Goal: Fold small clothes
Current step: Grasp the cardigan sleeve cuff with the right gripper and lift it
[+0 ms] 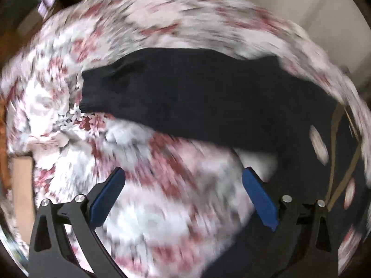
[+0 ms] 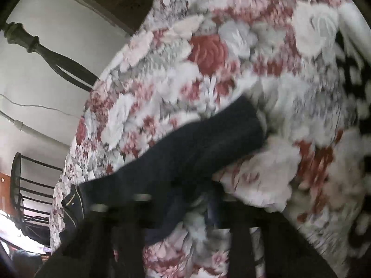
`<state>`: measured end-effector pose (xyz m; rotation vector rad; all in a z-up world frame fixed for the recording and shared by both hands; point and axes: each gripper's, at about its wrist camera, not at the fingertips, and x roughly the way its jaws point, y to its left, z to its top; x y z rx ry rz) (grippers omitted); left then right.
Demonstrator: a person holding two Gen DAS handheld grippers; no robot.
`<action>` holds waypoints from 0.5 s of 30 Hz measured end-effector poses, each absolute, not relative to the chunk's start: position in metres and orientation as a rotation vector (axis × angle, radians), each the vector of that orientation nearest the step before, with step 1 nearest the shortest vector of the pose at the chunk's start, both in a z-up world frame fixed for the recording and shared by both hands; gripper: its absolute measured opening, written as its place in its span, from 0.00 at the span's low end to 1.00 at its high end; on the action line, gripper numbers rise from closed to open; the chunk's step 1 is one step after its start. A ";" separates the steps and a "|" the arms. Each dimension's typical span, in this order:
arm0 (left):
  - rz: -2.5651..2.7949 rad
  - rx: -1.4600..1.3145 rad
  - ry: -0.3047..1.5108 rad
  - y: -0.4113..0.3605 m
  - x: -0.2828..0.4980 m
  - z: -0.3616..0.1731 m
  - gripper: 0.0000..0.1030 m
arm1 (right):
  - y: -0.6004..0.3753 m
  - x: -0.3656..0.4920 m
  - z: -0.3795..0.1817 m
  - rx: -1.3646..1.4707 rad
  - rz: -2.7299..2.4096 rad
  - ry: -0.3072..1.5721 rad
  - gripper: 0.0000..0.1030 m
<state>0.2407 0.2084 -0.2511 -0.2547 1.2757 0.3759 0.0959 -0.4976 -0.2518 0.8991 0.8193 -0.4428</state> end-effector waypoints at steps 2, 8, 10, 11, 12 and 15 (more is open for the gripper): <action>0.427 -0.367 1.279 0.237 0.257 -0.264 0.95 | -0.502 0.098 -0.250 0.909 -0.443 0.804 0.12; 0.520 -0.572 1.240 0.293 0.282 -0.281 0.95 | -0.500 0.079 -0.245 0.811 -0.479 0.849 0.12; 0.566 -0.568 1.213 0.308 0.288 -0.275 0.81 | -0.502 0.075 -0.245 0.774 -0.513 0.869 0.11; 0.578 -0.560 1.213 0.314 0.291 -0.272 0.72 | -0.504 0.072 -0.244 0.757 -0.543 0.875 0.11; 0.585 -0.569 1.211 0.324 0.293 -0.269 0.65 | -0.506 0.071 -0.242 0.752 -0.560 0.873 0.11; 0.635 -0.462 1.209 0.342 0.301 -0.261 0.65 | -0.513 0.071 -0.247 0.674 -0.622 0.931 0.13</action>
